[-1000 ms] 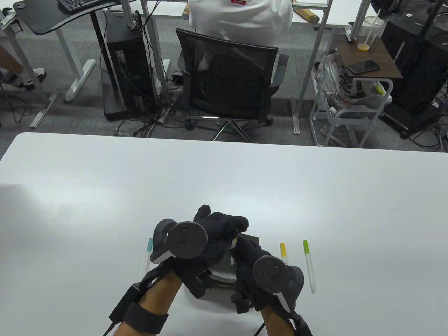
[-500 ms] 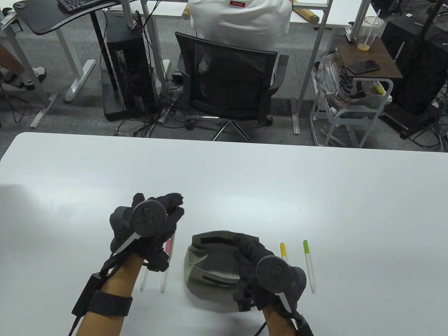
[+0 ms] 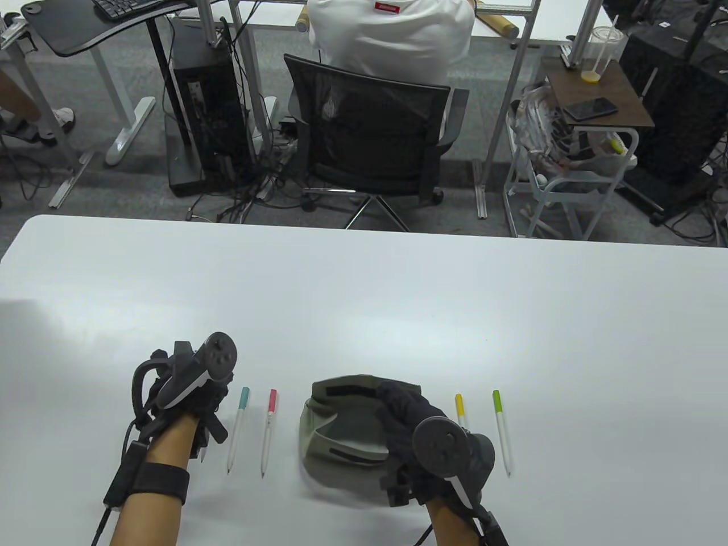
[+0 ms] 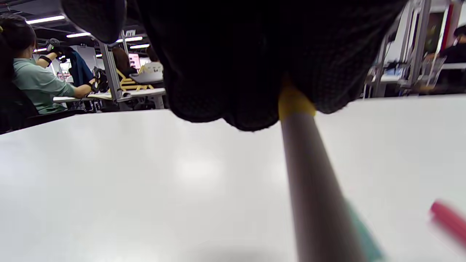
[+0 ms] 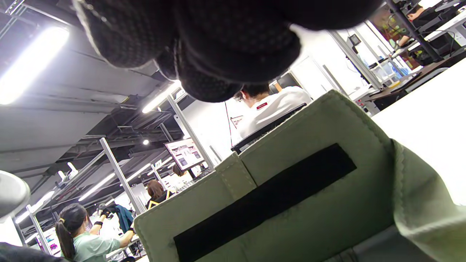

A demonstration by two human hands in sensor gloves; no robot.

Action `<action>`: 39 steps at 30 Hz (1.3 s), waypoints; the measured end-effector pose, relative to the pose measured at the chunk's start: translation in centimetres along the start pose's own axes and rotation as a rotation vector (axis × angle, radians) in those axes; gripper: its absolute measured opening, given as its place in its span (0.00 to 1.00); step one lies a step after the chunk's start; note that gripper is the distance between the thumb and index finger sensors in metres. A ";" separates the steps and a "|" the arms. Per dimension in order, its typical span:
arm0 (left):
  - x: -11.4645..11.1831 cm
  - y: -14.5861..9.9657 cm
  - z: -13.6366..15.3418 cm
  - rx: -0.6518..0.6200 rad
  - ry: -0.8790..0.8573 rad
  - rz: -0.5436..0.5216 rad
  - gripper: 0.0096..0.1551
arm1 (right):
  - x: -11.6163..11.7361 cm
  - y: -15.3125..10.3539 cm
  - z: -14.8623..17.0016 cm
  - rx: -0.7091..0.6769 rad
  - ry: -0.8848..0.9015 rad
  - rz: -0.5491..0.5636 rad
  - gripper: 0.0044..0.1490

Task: Twist to extend twist pen refills

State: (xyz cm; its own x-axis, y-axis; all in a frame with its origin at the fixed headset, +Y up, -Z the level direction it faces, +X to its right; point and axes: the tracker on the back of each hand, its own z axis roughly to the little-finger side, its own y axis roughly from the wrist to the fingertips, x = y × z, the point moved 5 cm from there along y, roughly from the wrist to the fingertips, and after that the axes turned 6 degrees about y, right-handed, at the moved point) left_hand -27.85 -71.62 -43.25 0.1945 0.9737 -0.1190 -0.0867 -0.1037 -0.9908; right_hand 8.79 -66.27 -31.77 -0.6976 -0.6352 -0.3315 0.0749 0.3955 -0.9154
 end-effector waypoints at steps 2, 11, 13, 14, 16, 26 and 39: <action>-1.2 0.5 -0.1 0.004 0.019 0.037 0.27 | 0.0 0.0 0.0 0.003 -0.004 -0.001 0.29; -4.6 1.9 -0.3 0.020 0.044 0.109 0.27 | 0.4 0.1 0.2 0.007 -0.027 -0.009 0.29; -4.6 2.0 -0.4 0.024 0.044 0.109 0.28 | 0.4 0.1 0.2 0.008 -0.028 -0.011 0.29; -4.6 2.1 -0.5 0.022 0.061 0.105 0.27 | 0.4 0.1 0.2 0.008 -0.028 -0.011 0.29; -4.7 2.2 -0.6 0.032 0.099 0.106 0.28 | 0.3 0.1 0.2 0.009 -0.030 -0.012 0.29; -4.8 2.1 -1.0 0.054 0.124 0.109 0.30 | 0.4 0.1 0.1 0.003 -0.038 -0.013 0.29; -4.4 1.3 -1.1 0.049 0.108 0.104 0.38 | 0.5 0.2 0.1 0.012 -0.047 -0.018 0.29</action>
State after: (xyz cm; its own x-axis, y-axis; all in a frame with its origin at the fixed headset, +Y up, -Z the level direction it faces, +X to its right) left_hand -27.76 -76.23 -44.08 0.2858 0.9305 -0.2291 -0.1587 -0.1899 -0.9689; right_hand 8.59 -66.56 -32.17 -0.6647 -0.6727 -0.3250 0.0712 0.3760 -0.9239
